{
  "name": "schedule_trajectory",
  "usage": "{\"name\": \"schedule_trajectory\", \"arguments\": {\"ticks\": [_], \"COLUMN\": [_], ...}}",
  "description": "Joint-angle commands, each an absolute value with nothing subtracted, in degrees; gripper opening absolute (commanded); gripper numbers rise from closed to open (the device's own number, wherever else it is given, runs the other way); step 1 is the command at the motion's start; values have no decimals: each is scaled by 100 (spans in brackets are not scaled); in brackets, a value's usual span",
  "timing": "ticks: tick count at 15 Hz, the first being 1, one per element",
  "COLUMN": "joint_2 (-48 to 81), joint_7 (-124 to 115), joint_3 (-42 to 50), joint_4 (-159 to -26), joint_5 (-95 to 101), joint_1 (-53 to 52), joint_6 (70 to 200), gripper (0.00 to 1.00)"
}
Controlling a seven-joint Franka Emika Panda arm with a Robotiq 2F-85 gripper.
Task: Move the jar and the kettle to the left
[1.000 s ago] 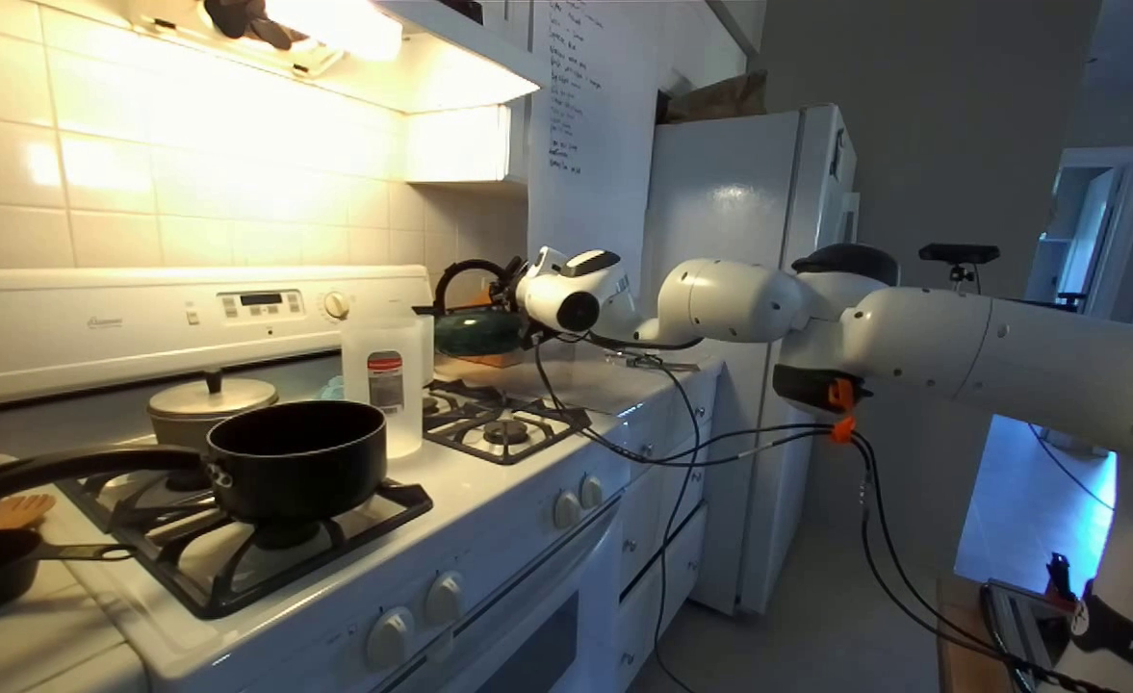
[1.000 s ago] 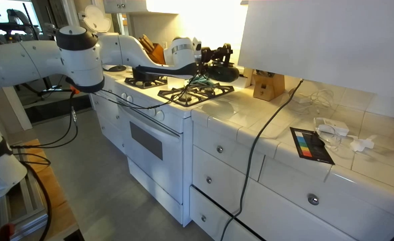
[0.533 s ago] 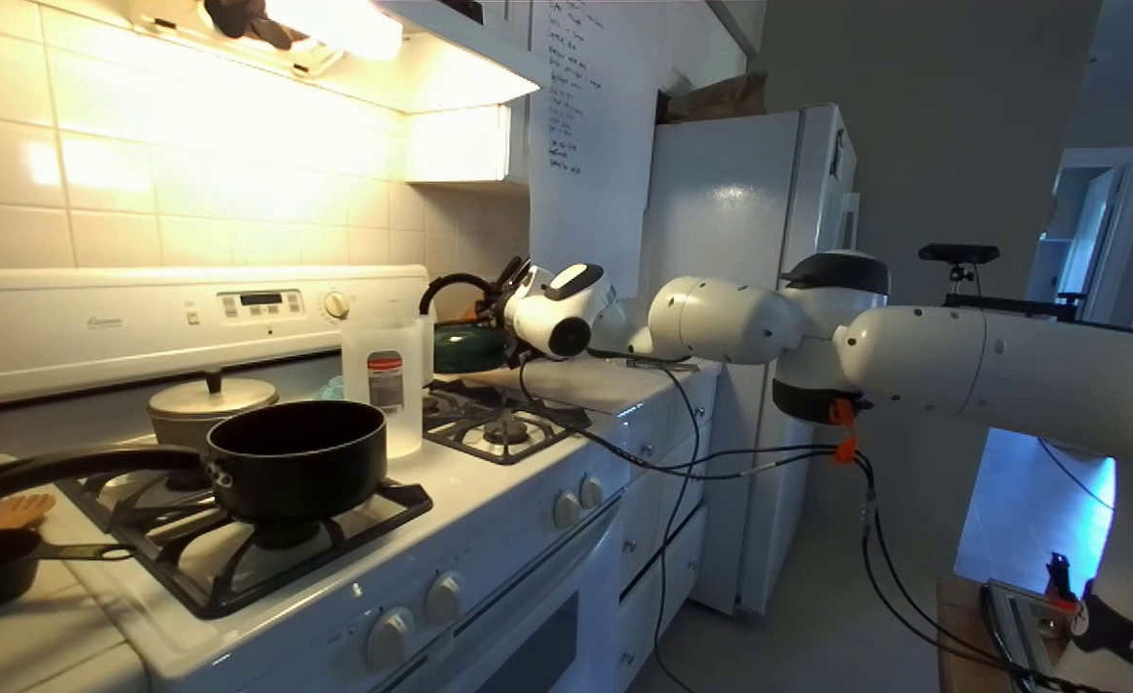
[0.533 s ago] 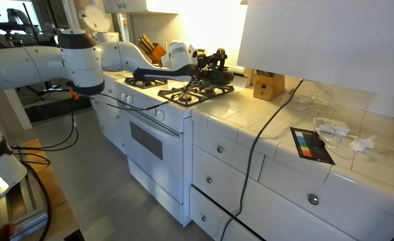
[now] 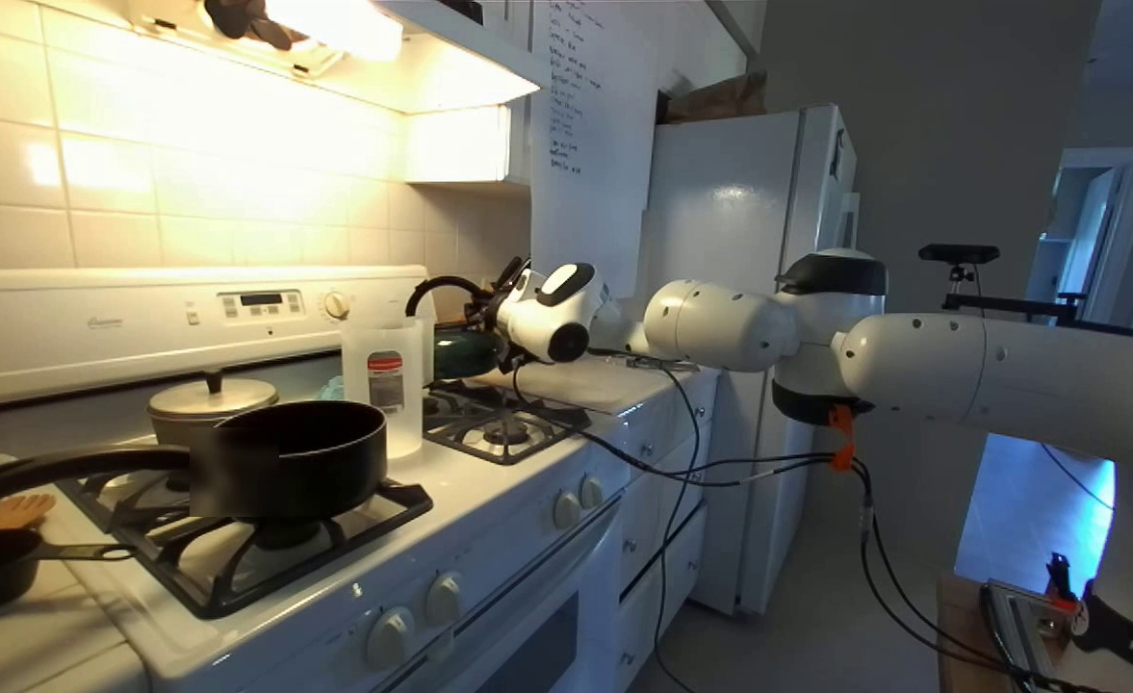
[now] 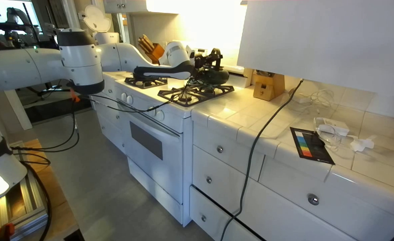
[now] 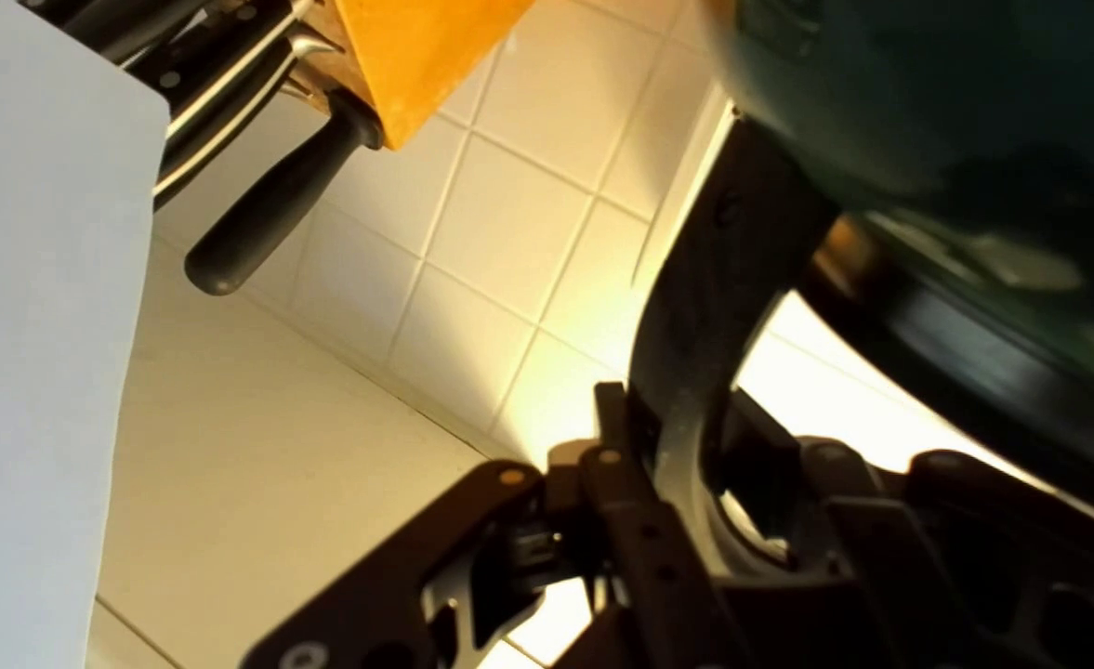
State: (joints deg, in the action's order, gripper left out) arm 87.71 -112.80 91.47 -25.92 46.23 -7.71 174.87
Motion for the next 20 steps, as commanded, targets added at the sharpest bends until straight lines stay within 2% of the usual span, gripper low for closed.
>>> {"name": "schedule_trajectory", "arguments": {"ticks": [1, 20], "joint_2": [8707, 9017], "joint_7": [-11702, -12380], "joint_3": [9515, 10040], "joint_4": [-2539, -2562], "joint_5": [4582, 4586], "joint_1": [-786, -1031], "joint_6": [17488, 17256], "gripper": [7, 7]}}
